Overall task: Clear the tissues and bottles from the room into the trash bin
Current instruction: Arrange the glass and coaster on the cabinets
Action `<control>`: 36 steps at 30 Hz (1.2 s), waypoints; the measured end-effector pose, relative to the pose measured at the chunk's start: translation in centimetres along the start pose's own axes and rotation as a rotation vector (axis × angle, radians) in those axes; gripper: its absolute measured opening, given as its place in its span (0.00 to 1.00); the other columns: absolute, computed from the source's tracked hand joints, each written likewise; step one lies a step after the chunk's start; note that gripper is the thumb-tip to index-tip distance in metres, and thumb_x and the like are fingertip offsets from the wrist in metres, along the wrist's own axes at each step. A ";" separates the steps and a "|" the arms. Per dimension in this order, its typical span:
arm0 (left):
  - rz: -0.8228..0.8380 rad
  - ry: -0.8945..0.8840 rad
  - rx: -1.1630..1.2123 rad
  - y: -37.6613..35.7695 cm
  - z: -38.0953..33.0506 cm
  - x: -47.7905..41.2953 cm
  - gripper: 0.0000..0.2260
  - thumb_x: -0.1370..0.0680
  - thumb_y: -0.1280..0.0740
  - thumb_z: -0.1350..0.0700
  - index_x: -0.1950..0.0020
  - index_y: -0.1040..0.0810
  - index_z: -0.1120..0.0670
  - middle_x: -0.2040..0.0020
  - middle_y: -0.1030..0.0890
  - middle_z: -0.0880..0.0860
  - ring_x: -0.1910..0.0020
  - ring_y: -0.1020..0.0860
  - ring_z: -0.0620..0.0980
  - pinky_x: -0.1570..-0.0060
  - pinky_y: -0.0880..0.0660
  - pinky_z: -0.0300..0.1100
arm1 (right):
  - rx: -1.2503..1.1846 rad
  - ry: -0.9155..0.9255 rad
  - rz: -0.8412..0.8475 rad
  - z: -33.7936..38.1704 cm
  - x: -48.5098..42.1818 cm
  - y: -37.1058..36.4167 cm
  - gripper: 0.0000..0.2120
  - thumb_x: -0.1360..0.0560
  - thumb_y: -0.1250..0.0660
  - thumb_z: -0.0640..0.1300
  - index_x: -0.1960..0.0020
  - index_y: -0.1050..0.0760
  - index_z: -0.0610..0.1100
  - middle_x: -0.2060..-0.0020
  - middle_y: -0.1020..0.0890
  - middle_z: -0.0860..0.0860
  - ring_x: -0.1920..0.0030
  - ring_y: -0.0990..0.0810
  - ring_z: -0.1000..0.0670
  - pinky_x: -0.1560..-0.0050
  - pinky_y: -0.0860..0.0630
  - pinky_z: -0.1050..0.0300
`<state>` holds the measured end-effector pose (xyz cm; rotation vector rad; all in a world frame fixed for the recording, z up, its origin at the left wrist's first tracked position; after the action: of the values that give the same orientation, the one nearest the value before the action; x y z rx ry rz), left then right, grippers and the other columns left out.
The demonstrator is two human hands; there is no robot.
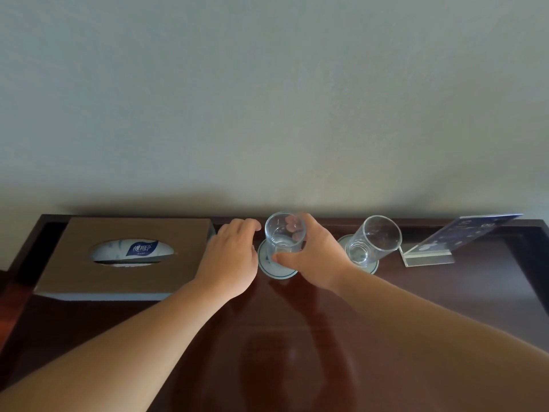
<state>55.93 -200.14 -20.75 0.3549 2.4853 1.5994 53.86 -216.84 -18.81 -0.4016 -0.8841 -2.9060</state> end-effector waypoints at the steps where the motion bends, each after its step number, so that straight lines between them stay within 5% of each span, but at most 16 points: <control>1: -0.004 0.003 0.003 0.1 0.1 0.0 0.17 0.23 0.40 0.61 0.35 0.30 0.51 0.39 0.26 0.49 0.41 0.28 0.53 0.44 0.30 0.49 | 0.001 0.001 0.004 0.0 -0.1 -0.2 0.33 0.35 0.23 0.49 0.34 0.33 0.52 0.43 0.25 0.59 0.45 0.24 0.56 0.43 0.27 0.60; 21: -0.019 0.012 0.009 0.4 0.1 0.2 0.19 0.24 0.41 0.65 0.35 0.29 0.52 0.39 0.26 0.51 0.42 0.28 0.55 0.45 0.30 0.51 | -0.003 0.028 -0.005 -1.0 -0.5 -0.6 0.33 0.36 0.23 0.51 0.35 0.33 0.54 0.43 0.25 0.60 0.47 0.24 0.58 0.46 0.27 0.62; 27: -0.023 0.020 0.001 0.9 -0.4 0.5 0.18 0.24 0.41 0.65 0.36 0.30 0.52 0.40 0.26 0.52 0.42 0.28 0.56 0.44 0.30 0.52 | 0.017 0.026 0.023 -1.1 0.3 -0.2 0.36 0.37 0.24 0.54 0.33 0.36 0.59 0.39 0.28 0.59 0.41 0.26 0.58 0.44 0.27 0.59; 36: -0.061 0.006 -0.046 3.9 -3.1 2.0 0.17 0.24 0.39 0.63 0.36 0.29 0.54 0.41 0.25 0.53 0.42 0.27 0.58 0.45 0.29 0.53 | 0.205 0.031 -0.038 0.0 4.3 3.2 0.41 0.32 0.27 0.55 0.25 0.44 0.53 0.31 0.33 0.53 0.35 0.29 0.54 0.39 0.30 0.58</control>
<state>53.66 -200.70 -15.94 0.2657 2.4340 1.6327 50.20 -219.50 -15.96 -0.3254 -1.1825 -2.8083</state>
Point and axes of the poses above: each hand's wrist, its own x-axis away from the middle knuckle, its own y-axis out of the back of the hand, z = x × y, the point moved 2 cm from there along -x, towards the middle knuckle
